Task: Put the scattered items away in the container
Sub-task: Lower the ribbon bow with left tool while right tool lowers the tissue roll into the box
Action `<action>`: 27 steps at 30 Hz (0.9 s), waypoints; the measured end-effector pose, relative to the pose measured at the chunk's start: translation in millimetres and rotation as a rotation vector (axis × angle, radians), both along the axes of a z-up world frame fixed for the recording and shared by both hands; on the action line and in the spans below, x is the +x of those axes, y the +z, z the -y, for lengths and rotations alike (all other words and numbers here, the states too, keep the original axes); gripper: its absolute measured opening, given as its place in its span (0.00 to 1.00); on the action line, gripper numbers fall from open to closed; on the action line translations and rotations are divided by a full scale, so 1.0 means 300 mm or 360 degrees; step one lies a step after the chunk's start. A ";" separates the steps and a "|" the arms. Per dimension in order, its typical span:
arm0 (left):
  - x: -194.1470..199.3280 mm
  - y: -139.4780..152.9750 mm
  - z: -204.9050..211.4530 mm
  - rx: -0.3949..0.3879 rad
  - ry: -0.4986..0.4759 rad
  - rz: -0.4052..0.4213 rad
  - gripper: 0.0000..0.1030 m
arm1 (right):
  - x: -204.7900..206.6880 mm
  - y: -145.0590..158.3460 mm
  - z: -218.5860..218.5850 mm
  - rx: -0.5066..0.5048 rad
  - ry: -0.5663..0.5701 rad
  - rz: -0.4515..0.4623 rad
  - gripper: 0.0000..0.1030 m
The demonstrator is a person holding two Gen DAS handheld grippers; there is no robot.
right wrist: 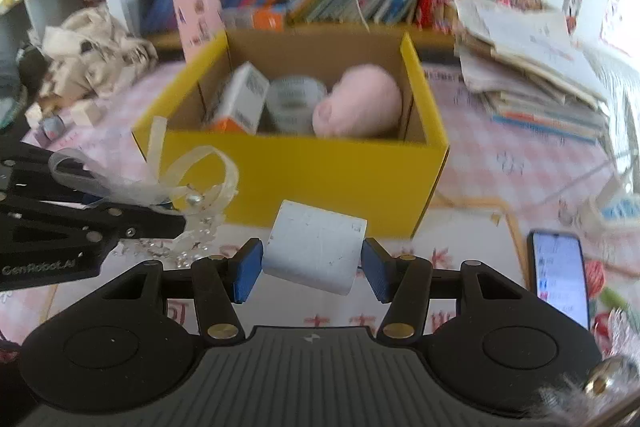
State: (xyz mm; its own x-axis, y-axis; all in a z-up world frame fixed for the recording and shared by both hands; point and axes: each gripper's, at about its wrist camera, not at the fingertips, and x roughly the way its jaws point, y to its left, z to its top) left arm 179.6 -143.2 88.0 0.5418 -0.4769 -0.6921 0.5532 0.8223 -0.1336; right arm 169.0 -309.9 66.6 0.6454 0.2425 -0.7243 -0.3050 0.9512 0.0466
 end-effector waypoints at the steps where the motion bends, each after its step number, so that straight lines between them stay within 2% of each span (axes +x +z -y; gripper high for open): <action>1: -0.005 0.015 0.009 -0.0005 0.0002 0.0037 0.12 | -0.002 0.013 0.010 0.0017 0.0014 0.0032 0.50; 5: -0.016 0.086 0.031 -0.0043 0.0013 0.0187 0.12 | 0.013 0.064 0.039 0.0077 0.0028 0.0152 0.50; 9: 0.016 0.165 0.037 -0.0111 0.0054 0.0269 0.12 | 0.057 0.117 0.065 0.0182 0.0023 0.0256 0.50; 12: 0.059 0.221 0.037 -0.0149 0.0081 0.0313 0.12 | 0.105 0.158 0.063 0.0195 0.0043 0.0342 0.50; 17: 0.133 0.285 0.044 -0.0136 0.0134 0.0407 0.12 | 0.212 0.213 0.049 0.0180 0.0076 0.0441 0.50; 19: 0.157 0.276 0.040 -0.0131 0.0166 0.0398 0.12 | 0.253 0.220 0.048 0.0170 0.0088 0.0452 0.50; 22: 0.204 0.232 0.035 -0.0111 0.0236 0.0310 0.13 | 0.309 0.205 0.043 0.0152 0.0107 0.0422 0.50; 27: 0.282 0.136 0.031 -0.0053 0.0311 0.0172 0.13 | 0.380 0.132 0.031 0.0117 0.0153 0.0294 0.50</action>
